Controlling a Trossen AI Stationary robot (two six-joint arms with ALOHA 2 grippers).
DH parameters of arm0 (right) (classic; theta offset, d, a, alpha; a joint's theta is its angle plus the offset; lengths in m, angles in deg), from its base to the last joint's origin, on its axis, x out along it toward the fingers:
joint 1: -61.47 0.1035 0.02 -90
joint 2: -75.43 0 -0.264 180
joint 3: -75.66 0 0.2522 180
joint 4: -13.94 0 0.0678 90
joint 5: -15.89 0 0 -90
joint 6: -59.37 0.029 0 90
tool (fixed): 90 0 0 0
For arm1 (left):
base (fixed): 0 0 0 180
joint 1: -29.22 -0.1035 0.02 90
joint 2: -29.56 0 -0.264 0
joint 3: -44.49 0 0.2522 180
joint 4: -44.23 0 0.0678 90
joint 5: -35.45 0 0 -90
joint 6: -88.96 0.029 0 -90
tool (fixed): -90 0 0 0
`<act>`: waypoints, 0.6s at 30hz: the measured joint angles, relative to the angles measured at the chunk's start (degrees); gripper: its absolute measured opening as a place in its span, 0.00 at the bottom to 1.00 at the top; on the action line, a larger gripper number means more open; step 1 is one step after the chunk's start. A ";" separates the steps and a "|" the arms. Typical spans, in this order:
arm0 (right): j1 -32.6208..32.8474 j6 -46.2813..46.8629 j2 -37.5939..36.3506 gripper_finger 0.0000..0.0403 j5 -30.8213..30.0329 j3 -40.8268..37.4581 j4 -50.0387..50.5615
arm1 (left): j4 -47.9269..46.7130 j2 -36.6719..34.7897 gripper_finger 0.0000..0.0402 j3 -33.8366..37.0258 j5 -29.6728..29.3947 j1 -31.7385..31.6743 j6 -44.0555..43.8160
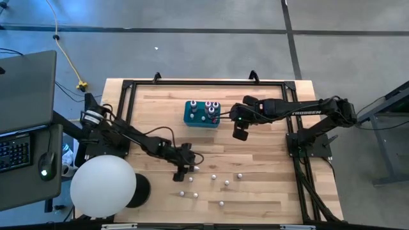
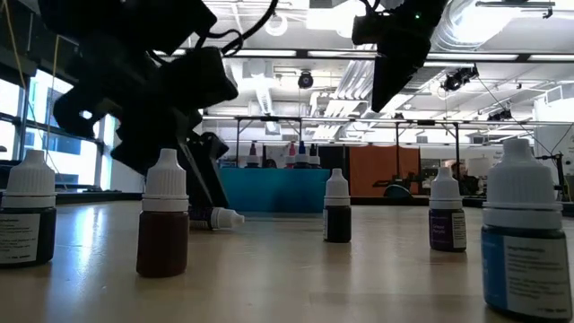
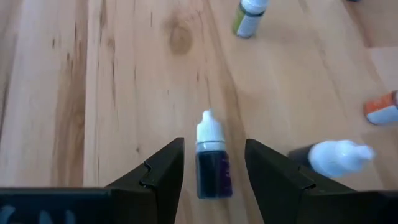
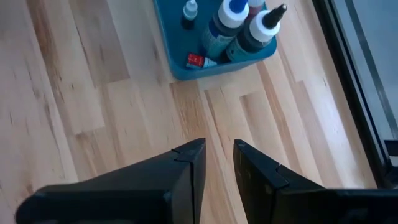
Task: Pick & Place food coloring
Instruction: Put the purple food coloring bottle into the blue bin
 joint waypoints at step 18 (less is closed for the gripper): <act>0.00 -2.96 0.00 0.18 1.49 0.00 -0.74 | 0.84 2.63 0.42 -0.11 -1.01 -0.09 -3.75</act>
